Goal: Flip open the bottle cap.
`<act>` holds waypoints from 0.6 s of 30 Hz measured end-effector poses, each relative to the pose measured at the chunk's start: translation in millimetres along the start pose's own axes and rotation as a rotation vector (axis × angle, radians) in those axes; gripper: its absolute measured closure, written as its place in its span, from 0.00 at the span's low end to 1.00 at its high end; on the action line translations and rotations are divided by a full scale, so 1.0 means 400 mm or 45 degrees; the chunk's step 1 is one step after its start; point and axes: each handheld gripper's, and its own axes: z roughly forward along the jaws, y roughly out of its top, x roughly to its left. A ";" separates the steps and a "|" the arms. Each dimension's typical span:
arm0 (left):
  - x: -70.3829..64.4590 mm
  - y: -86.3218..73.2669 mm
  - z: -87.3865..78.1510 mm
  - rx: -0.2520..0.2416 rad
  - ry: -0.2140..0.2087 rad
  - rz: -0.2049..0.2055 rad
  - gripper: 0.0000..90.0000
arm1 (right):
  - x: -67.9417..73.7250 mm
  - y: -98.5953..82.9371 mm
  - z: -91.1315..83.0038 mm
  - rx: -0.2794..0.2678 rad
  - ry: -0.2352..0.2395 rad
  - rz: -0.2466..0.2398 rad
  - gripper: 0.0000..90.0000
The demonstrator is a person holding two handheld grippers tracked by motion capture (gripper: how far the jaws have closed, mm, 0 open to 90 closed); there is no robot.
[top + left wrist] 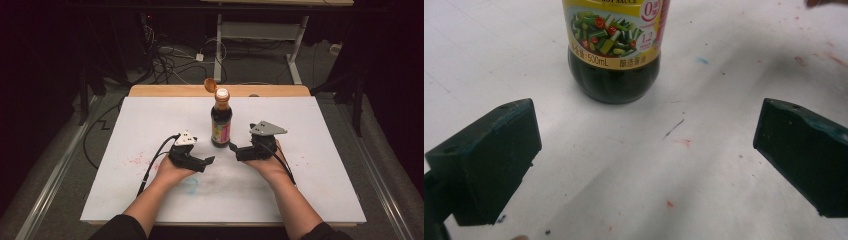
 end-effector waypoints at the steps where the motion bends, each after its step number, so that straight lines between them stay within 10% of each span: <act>1: 0.000 -0.003 -0.008 -0.009 -0.002 0.005 0.00 | 0.001 -0.010 -0.001 0.006 -0.002 0.004 0.00; 18: 0.024 -0.029 -0.192 -0.122 -0.013 0.022 0.00 | -0.021 -0.140 -0.112 0.030 -0.064 0.045 0.00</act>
